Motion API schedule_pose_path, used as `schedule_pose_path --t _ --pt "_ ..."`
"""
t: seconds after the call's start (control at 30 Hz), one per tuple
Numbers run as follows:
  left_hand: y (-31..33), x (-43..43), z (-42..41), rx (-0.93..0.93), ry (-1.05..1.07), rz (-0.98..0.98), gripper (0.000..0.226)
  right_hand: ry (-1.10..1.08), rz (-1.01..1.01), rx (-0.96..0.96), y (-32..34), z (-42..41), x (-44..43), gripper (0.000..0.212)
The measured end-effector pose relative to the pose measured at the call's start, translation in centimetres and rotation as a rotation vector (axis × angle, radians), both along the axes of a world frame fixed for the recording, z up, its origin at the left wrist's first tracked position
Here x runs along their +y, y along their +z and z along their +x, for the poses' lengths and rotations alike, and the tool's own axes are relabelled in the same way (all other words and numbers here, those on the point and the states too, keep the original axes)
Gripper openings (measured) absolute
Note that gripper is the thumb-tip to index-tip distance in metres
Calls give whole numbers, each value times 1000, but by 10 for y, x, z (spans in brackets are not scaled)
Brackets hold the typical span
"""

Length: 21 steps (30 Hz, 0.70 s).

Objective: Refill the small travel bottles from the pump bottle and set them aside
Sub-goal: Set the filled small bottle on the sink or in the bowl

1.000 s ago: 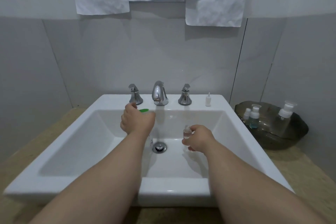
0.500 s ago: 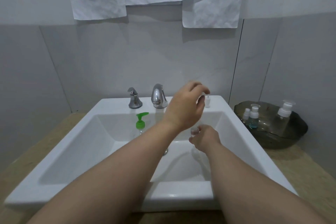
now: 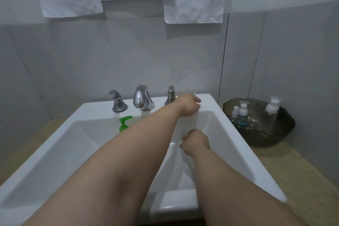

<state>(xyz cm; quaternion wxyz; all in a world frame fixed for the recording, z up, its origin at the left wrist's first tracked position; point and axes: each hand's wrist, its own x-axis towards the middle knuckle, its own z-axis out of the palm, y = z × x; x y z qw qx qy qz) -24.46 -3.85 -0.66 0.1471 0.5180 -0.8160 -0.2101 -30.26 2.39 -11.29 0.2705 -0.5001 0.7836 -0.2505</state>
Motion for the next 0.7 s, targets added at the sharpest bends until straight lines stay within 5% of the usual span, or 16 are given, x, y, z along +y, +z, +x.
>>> schedule_pose_path --t 0.2,0.3,0.53,0.7 --pt "-8 27 10 156 71 -266 15 20 -23 -15 -2 0 -3 12" --pt "-6 48 31 158 102 -261 19 31 -25 -18 0 1 1 25" --pt "-35 68 84 24 188 -27 21 54 -39 -19 5 5 8 18" --pt "-26 69 87 97 146 -265 24 101 -46 -60 8 6 11 7"
